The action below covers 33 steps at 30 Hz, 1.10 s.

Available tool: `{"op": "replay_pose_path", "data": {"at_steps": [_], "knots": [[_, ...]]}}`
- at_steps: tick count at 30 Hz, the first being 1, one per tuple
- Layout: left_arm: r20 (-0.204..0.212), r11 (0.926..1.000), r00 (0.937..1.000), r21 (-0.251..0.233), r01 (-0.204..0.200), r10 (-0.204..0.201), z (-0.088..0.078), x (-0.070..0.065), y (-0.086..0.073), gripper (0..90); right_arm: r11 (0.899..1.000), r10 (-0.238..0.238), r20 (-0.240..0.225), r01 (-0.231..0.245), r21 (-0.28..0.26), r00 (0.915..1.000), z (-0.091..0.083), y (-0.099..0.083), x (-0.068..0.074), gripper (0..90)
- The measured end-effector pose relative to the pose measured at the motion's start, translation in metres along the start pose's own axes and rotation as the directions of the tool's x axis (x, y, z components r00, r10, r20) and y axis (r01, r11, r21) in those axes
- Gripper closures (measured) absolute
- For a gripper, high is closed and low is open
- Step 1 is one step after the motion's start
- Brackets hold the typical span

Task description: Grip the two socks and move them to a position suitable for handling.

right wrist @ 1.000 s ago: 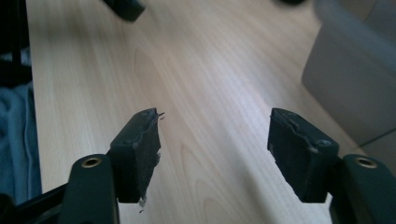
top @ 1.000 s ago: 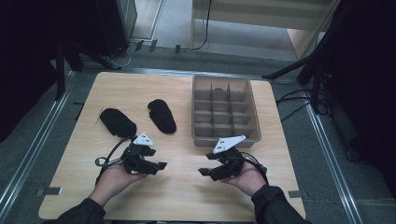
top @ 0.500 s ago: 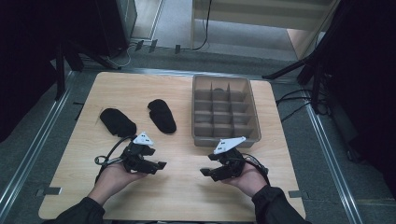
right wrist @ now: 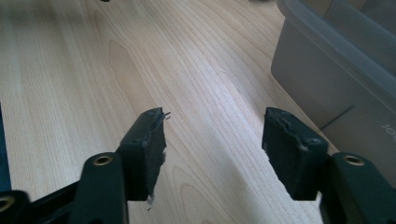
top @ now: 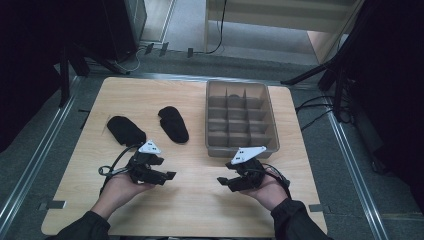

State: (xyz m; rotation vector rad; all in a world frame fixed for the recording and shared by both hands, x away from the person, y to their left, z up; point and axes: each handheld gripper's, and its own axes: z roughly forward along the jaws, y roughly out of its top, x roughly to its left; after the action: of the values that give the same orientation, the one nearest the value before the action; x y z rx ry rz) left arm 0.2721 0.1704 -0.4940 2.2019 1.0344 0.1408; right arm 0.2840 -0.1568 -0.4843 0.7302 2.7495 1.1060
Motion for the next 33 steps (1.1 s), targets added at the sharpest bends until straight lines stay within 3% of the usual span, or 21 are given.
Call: {"op": "replay_pose_path", "data": {"at_steps": [6,11,17,21,33], "knots": [[-0.009,0.9999,0.9999,0.003,0.013,-0.013,-0.003,0.005,-0.002,28.3,1.0,-0.002,-0.013,0.003,0.007,0.9999,0.001,0.0,0.001,40.2],[-0.008,0.9999,0.9999,-0.008,0.01,-0.01,-0.008,0.007,-0.003,28.3,1.0,-0.018,-0.022,0.018,-0.018,0.9996,0.0,0.002,0.003,40.2],[-0.019,0.9994,0.9993,-0.014,0.032,-0.032,-0.014,0.013,-0.007,29.9,1.0,-0.018,-0.051,0.017,-0.016,0.9985,0.003,0.004,0.002,40.6],[-0.033,0.9987,0.9984,-0.021,0.045,-0.046,-0.018,0.015,-0.008,30.0,1.0,-0.006,-0.089,0.005,-0.005,0.996,0.004,0.005,0.002,45.8],[-0.052,0.995,0.9949,-0.055,0.084,-0.086,-0.03,0.023,-0.014,29.2,1.0,-0.018,-0.116,0.019,0.006,0.9931,0.009,0.012,0.003,46.4]]}}
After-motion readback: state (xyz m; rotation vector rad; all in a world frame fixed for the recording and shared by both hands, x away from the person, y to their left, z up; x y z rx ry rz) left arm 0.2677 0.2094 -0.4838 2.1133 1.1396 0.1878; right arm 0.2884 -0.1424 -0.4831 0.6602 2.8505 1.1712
